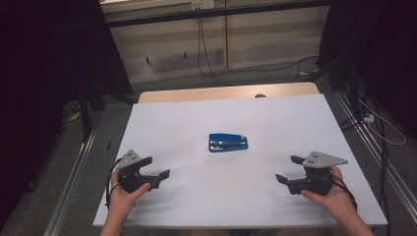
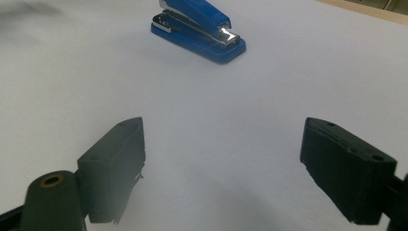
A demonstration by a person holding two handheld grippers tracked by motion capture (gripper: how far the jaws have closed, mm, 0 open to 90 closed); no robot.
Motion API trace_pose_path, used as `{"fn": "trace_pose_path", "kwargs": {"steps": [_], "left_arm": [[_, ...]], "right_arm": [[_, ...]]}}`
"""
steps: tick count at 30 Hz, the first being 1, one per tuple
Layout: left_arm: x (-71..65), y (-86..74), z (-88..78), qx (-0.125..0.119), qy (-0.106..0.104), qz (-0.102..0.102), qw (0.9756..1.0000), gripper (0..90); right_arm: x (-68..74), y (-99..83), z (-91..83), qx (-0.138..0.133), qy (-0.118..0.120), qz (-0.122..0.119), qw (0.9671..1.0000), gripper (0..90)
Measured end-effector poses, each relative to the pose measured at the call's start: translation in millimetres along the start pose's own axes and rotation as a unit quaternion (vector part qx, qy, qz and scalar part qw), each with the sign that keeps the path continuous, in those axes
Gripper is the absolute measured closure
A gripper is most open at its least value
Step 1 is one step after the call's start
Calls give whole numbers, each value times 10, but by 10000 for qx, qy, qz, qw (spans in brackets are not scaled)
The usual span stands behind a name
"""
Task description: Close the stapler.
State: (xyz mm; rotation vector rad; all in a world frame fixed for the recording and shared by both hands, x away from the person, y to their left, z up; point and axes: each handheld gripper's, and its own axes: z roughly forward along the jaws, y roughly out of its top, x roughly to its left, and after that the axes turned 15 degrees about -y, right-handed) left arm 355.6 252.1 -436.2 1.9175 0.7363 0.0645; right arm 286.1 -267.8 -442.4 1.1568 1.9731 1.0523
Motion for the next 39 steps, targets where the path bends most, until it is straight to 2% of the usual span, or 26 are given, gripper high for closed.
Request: {"fn": "trace_pose_path", "kwargs": {"steps": [11, 16, 28, 34, 39], "left_arm": [[12, -21, -37, -12, 36, -13, 10000, 86], [5, -24, -37, -16, -10, -6, 10000, 80], [-6, -31, -68, -11, 15, 52, 10000, 78], [-8, -32, -90, -38, -13, 52, 10000, 77], [-13, -38, -68, 18, -40, 49, 10000, 76]], "right_arm": [[-2, -44, -27, 40, 56, -42, 10000, 161], [-29, -44, -50, -4, 14, -7, 10000, 161], [-5, -51, -91, -9, 2, -120, 9999, 161], [-33, -48, -107, -53, -13, -68, 10000, 160], [-29, -42, -95, -60, -29, -112, 9999, 160]]}}
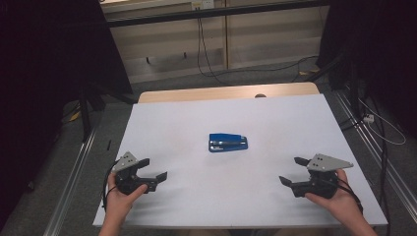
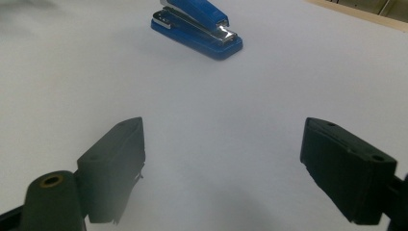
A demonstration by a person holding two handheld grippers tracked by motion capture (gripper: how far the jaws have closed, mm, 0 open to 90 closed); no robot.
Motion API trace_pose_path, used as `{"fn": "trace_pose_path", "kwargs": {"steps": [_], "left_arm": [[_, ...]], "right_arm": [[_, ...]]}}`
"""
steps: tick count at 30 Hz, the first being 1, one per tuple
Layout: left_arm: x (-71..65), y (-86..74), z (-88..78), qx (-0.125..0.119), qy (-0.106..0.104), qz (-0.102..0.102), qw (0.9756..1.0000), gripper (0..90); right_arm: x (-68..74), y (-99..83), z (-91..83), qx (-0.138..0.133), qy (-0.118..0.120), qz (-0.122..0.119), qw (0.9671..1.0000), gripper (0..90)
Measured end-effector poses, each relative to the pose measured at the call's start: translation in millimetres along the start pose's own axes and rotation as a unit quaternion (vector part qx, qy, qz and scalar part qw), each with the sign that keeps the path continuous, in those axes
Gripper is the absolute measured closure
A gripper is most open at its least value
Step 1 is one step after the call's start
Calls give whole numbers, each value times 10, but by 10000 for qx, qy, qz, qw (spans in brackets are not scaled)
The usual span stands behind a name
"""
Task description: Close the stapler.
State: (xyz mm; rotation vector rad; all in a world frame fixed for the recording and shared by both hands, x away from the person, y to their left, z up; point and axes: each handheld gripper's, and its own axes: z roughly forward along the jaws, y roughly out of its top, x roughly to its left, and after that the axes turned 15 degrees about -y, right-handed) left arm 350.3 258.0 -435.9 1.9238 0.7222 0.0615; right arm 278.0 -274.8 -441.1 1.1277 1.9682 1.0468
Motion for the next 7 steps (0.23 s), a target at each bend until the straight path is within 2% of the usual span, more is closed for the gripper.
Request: {"fn": "trace_pose_path", "kwargs": {"steps": [7], "left_arm": [[15, 1, 19, 57, 16, 7, 10000, 76]], "right_arm": [[4, -6, 5, -8, 7, -29, 10000, 160]]}}
